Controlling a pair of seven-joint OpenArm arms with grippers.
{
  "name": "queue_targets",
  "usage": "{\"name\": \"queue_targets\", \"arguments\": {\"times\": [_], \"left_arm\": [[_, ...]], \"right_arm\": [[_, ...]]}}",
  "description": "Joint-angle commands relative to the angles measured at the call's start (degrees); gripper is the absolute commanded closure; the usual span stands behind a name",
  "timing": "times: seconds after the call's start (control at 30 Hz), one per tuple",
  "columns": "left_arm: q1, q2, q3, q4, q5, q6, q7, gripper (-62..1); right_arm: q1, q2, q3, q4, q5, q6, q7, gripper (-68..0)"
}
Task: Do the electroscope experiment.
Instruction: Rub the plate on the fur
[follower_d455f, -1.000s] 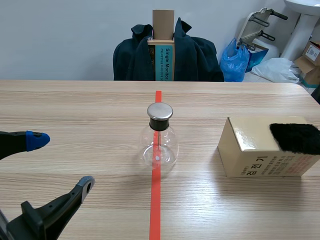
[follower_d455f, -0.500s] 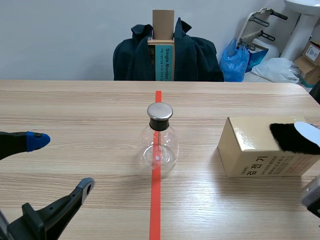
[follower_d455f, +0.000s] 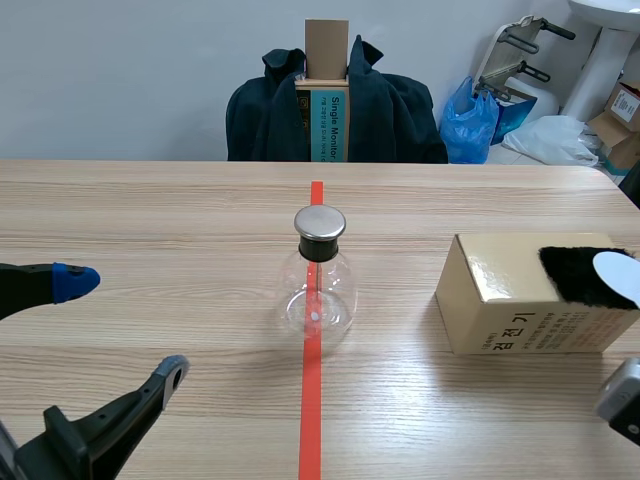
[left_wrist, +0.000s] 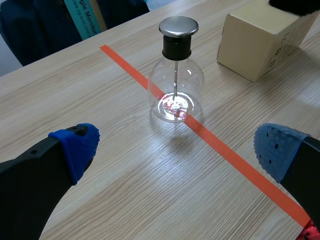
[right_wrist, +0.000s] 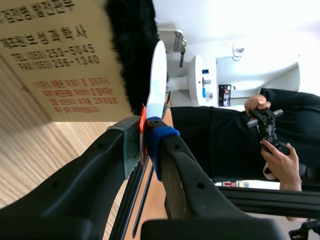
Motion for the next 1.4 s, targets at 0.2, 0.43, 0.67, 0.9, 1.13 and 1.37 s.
{"name": "queue_targets", "arguments": {"times": [0.2,0.43,0.67,0.9,1.13,1.37], "left_arm": [[-0.2,0.1,0.3,0.3,-0.5,0.0,-1.0,-62.3],[-0.2,0.1,0.3,0.3,-0.5,0.0,-1.0,-62.3],[-0.2,0.1,0.3,0.3,-0.5,0.0,-1.0,-62.3],[-0.2,0.2,0.3,0.3,-0.5,0.0,-1.0,-62.3],[-0.2,0.2,0.3,0.3,-0.5,0.0,-1.0,-62.3],[-0.2,0.2,0.3,0.3,-0.5,0.0,-1.0,-62.3]], "right_arm": [[0.2,0.6,0.7,0.6,-1.5,2.0,0.1,-0.8],[0.2,0.6,0.7,0.6,-8.6,8.1,3.7,-0.8],[0.2,0.7,0.8,0.6,-8.4,8.4,-3.0,-0.8],[0.4,0.6,-0.1,0.6,-8.4,8.3,4.2,-0.8],[0.7,0.8,0.1,0.6,-8.5,8.3,2.3,-0.8],[0.7,0.7,-0.6,0.6,-8.5,8.2,-6.1,-0.8]]}}
